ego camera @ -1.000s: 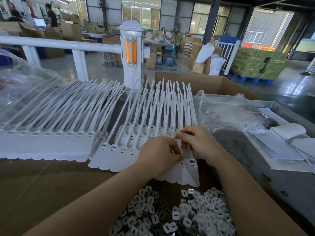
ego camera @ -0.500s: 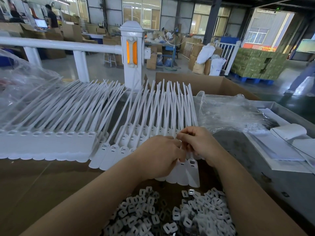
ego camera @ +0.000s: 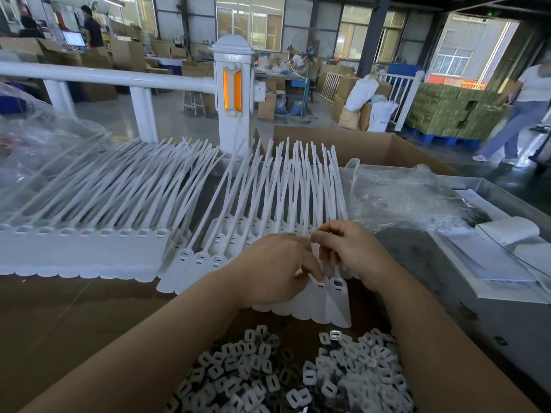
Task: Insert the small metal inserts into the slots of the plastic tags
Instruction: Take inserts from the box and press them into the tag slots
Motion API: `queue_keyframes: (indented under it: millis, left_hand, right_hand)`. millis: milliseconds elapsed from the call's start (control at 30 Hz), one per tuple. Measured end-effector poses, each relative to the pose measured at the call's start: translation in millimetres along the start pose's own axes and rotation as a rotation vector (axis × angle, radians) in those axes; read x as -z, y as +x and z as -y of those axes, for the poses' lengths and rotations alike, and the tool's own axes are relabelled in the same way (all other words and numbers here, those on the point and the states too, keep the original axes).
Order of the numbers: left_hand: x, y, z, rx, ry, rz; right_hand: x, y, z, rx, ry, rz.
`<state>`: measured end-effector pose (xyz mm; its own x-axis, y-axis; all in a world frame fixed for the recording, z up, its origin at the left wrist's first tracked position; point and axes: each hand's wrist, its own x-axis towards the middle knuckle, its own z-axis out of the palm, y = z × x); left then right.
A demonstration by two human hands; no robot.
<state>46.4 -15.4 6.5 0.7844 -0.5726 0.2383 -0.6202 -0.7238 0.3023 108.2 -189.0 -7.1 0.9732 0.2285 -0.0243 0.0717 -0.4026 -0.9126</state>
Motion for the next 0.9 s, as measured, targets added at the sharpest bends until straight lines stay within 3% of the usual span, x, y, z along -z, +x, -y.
queue_keyframes:
  millis: [200,467,600,800,900]
  left_hand:
    - [4,3,-20,-0.051,-0.376,0.281]
    - [-3,4,-27,-0.015,-0.363,0.387]
    - [-3,4,-24,0.114,-0.482,0.322]
    - [-2,9,-8,0.367,-0.87,0.073]
    - [-10,10,-4,0.446,-0.866,-0.037]
  right_hand:
    - [4,0,0,0.03,-0.007,0.012]
    - [4,0,0,0.016,0.033,0.005]
    - [4,0,0,0.003,0.051,0.015]
    - [5,0,-1,0.001,0.042,0.012]
    - [5,0,-1,0.002,0.038,0.012]
